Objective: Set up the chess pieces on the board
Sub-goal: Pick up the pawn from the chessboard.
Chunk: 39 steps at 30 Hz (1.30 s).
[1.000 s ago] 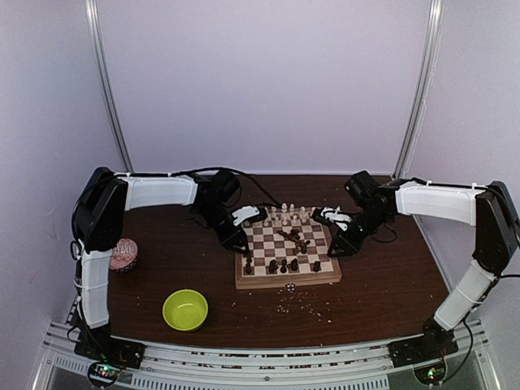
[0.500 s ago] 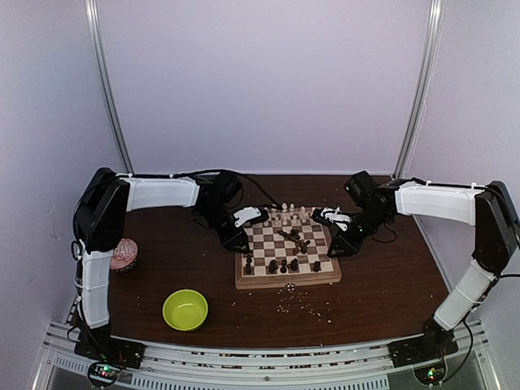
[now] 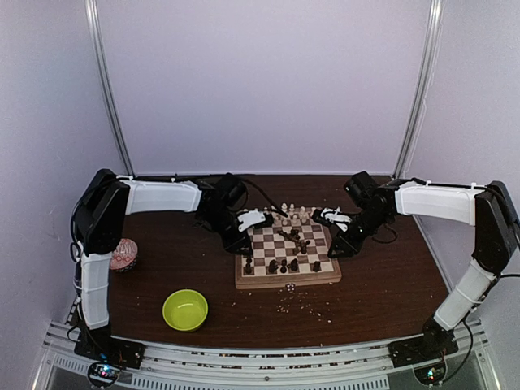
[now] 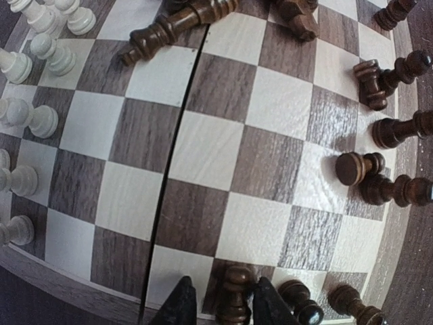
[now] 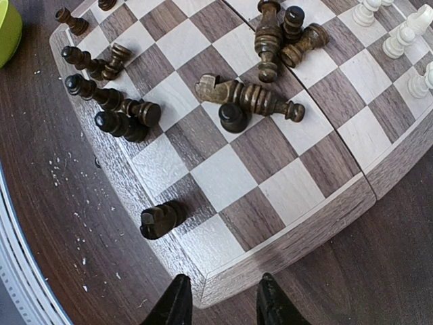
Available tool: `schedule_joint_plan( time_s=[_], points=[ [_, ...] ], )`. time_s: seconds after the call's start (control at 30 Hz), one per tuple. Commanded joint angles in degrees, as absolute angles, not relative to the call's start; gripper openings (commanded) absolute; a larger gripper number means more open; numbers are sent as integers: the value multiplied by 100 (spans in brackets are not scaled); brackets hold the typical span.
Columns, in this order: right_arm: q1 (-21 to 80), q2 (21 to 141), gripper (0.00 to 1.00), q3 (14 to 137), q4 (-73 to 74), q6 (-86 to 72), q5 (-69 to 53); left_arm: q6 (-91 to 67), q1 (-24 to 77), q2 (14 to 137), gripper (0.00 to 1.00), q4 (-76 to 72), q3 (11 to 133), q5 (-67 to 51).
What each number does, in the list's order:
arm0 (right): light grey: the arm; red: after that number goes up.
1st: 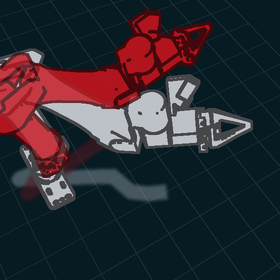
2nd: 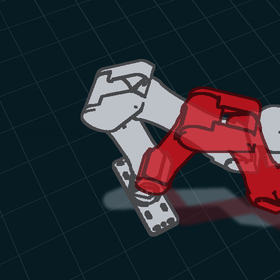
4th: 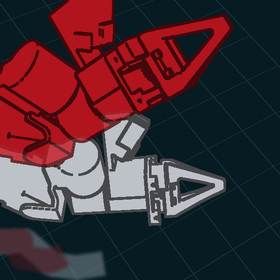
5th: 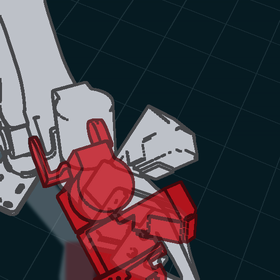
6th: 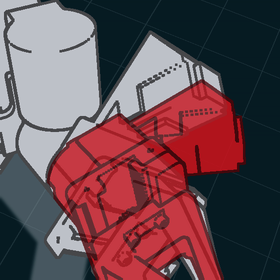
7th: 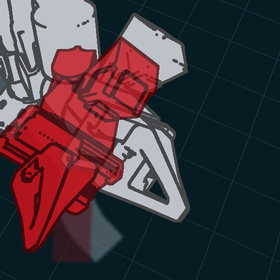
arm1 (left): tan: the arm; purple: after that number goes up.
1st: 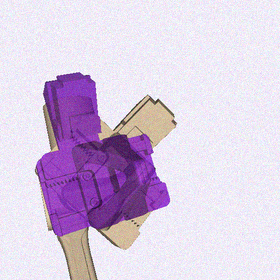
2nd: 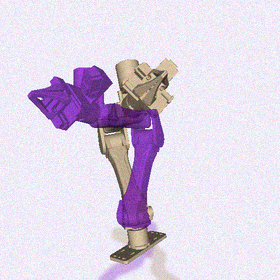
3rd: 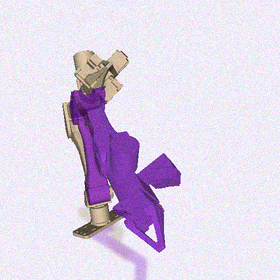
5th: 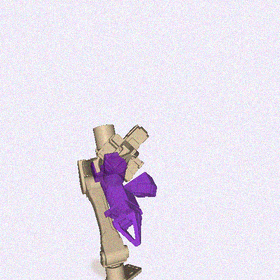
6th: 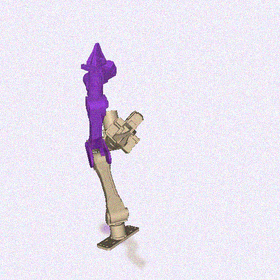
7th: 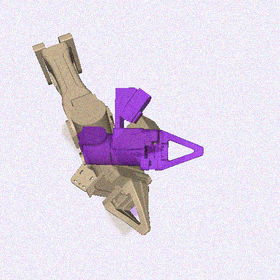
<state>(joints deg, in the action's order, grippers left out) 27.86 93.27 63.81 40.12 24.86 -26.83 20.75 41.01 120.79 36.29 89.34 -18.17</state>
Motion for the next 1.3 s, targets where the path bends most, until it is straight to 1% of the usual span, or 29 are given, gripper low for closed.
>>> schedule_joint_plan(
  time_s=[0.0, 0.27, 0.6, 0.63, 0.73, 0.97, 1.03, 1.17, 1.27],
  points=[
    [2751, 9343, 34, 6508, 4058, 2452, -2733, 2153, 4113, 12055, 32, 3977, 8660, -1478],
    [2752, 9334, 34, 6511, 4064, 2444, -2752, 2171, 4113, 12001, 31, 4024, 8582, -1439],
    [2751, 9345, 34, 6609, 4077, 2346, -2862, 2197, 4157, 12116, 15, 4026, 8710, -1620],
    [2751, 9346, 34, 6677, 4103, 2286, -2922, 2187, 4157, 12079, 15, 4013, 8710, -1611],
    [2728, 9403, 33, 7064, 4269, 2128, -3215, 2083, 4121, 11887, 14, 3927, 8794, -1587],
    [2716, 9987, 35, 8598, 4907, 1574, -4047, 1386, 4008, 11264, 13, 3427, 9217, -2015],
    [2717, 10178, 36, 9081, 4983, 1301, -4304, 977, 4008, 11058, 13, 2936, 9133, -2167],
    [2721, 10619, 37, 9767, 4984, 679, -4745, -50, 4052, 10632, 13, 1561, 8563, -2553],
    [2716, 10937, 38, 10120, 5066, 401, -5115, -464, 4176, 10514, 13, 1030, 8381, -2619]
  ],
)
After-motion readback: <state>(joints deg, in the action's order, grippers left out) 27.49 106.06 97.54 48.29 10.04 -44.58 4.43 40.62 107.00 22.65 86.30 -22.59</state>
